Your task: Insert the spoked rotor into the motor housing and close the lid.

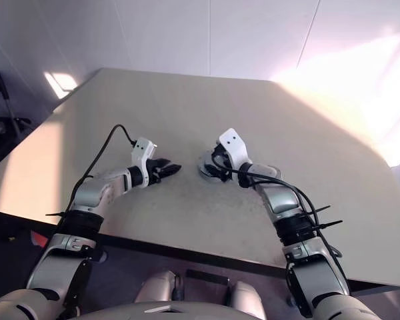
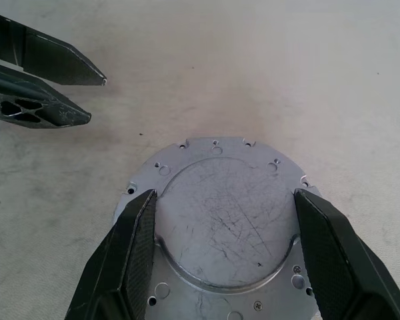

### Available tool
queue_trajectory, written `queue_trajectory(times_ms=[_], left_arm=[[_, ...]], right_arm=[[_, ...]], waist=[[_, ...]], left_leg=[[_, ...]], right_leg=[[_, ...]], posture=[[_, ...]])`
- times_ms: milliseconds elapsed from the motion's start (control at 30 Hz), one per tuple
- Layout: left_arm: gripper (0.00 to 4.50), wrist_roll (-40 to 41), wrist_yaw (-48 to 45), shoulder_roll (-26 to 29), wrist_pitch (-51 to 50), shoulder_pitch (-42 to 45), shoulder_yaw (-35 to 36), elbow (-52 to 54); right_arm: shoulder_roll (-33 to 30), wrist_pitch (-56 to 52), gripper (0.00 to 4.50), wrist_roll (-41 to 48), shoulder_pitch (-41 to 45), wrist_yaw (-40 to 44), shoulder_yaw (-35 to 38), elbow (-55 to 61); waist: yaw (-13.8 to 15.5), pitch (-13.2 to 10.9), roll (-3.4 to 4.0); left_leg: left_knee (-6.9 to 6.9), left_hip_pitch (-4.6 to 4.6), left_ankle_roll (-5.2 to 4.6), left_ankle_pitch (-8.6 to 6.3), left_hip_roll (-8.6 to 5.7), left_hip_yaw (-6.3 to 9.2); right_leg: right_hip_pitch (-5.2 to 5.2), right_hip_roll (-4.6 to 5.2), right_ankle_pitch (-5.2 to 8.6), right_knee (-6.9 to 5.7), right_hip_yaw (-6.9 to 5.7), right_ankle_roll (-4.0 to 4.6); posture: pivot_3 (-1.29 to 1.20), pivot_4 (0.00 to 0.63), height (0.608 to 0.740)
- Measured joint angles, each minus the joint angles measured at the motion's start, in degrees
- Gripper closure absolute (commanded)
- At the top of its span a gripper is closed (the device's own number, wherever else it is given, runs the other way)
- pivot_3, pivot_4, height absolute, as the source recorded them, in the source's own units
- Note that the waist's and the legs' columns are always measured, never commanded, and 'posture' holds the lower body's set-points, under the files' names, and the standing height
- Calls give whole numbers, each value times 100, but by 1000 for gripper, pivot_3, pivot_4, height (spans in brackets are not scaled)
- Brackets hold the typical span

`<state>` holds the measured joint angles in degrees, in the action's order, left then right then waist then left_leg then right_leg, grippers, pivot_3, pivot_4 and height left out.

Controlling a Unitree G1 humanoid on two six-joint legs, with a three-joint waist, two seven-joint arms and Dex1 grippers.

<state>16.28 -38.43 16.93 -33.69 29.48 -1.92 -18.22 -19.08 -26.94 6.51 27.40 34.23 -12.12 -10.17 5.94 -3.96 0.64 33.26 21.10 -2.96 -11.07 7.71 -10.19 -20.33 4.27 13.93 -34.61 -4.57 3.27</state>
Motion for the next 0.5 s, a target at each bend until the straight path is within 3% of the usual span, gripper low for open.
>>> queue_trajectory(times_ms=[500], left_arm=[[1547, -1, -1, 2, 0, 0, -2, 0]], right_arm=[[-23, -57, 1391, 23, -76, 188, 98, 120]], waist=[[16, 0, -1]], left_leg=[[-2, 4, -6, -4, -1, 0]], right_leg=[[1, 0, 5, 3, 0, -5]], posture=[[0, 0, 740]])
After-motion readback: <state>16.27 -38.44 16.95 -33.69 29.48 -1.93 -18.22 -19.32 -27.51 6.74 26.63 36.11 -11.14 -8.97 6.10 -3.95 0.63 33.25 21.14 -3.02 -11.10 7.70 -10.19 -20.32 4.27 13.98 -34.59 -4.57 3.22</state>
